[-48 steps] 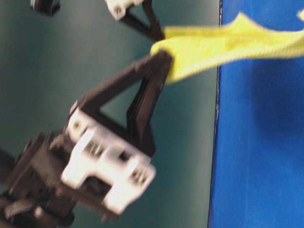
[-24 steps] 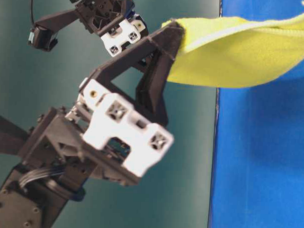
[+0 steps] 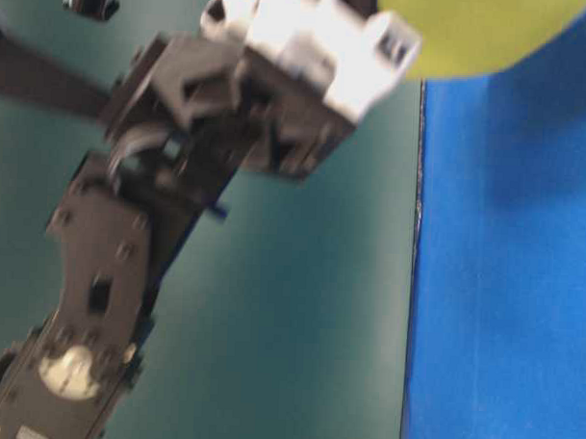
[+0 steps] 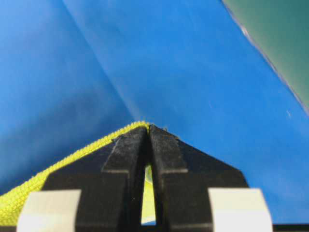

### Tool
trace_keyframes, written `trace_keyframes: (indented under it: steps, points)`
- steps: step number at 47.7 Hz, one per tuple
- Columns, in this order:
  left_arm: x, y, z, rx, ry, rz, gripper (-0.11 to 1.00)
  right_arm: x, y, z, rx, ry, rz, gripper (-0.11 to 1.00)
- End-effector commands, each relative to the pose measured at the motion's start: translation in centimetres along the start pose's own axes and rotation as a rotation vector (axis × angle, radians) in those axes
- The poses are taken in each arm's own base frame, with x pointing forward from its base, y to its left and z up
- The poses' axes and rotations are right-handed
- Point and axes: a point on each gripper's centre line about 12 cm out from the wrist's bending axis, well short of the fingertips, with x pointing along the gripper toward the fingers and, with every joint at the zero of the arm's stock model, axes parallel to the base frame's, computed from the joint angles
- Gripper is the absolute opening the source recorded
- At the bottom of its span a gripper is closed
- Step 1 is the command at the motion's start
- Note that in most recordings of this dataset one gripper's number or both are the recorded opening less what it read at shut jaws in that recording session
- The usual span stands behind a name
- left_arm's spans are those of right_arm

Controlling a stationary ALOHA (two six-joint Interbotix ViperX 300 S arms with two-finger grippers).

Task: Fold the yellow towel.
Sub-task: 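Lift the strip and swing the right gripper's end up above the left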

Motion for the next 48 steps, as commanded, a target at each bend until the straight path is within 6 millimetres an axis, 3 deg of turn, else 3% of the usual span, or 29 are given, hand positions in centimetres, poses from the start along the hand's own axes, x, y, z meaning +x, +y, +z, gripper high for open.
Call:
trace_keyframes:
  steps: [1,12,31,37,48]
  points:
    - [-0.1,-1.8,2.7,0.017,-0.062,-0.028,0.02,-0.8,-1.1,0.6,0.015,-0.027,-0.031,0.02]
    - [-1.3,-2.4,-0.2,-0.063,0.042,-0.047,0.02,1.0,-0.4,1.1,0.008,-0.042,0.007,0.02]
    - [-5.7,-4.0,-7.1,-0.179,0.185,-0.066,0.02,9.5,3.4,1.9,-0.030,-0.023,0.132,0.02]
    - [-6.4,-4.2,-8.1,-0.181,0.180,-0.066,0.02,11.0,4.3,2.5,-0.042,-0.022,0.147,0.02]
    - [-6.6,-4.3,-8.9,-0.180,0.177,-0.063,0.02,11.5,5.0,2.6,-0.050,-0.020,0.158,0.02]
